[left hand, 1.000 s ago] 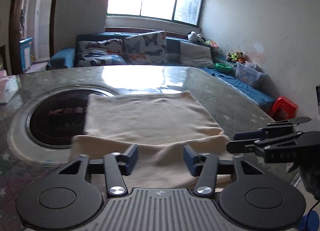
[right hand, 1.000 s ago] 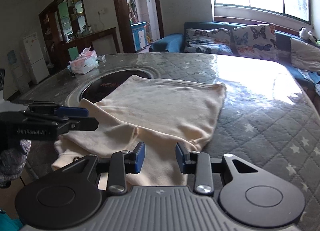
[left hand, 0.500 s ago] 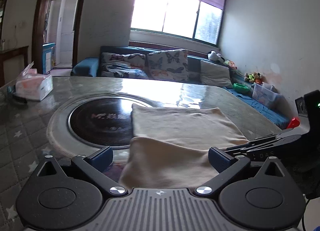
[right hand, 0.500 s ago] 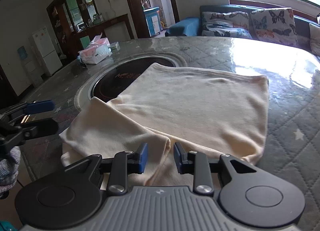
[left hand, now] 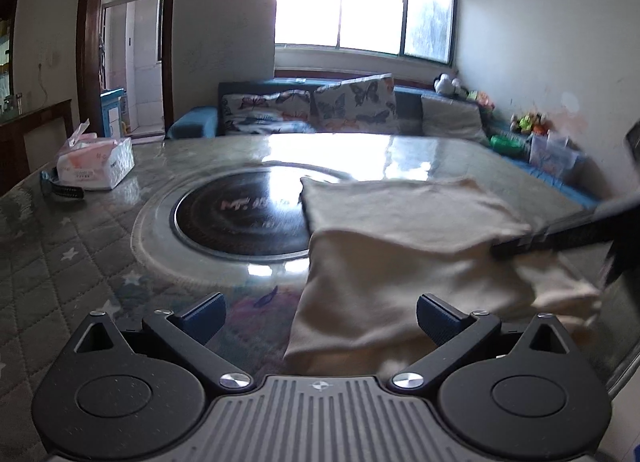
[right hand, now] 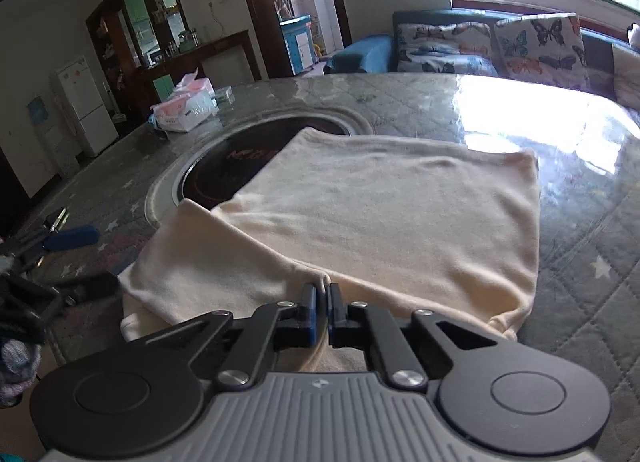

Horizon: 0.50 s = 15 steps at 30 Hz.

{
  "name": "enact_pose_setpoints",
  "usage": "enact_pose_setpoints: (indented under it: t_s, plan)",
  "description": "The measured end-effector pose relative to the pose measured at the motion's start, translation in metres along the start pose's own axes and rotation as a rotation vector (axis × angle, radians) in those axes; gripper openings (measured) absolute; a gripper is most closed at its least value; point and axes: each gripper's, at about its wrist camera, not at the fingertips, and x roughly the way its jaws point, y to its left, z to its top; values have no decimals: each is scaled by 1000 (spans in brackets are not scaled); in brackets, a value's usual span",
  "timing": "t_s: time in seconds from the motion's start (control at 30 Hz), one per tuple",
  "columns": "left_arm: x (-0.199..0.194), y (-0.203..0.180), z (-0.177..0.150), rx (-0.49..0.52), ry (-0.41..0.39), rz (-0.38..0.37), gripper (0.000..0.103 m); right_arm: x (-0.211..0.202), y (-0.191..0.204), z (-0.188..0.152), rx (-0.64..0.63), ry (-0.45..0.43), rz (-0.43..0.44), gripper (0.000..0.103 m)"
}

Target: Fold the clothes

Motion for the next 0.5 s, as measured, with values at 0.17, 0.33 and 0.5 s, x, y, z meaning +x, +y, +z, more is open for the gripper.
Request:
enact_pose_setpoints:
  t_s: [0.17, 0.33, 0.5]
  plan:
    - [5, -1, -9, 50, 16, 40, 103, -25, 7, 13, -36, -68, -12, 4]
    - [8, -2, -14, 85, 24, 68, 103, -49, 10, 25, -65, -119, -34, 4]
    - [11, -5, -19, 133, 28, 99, 102, -62, 8, 30, -72, -139, -71, 4]
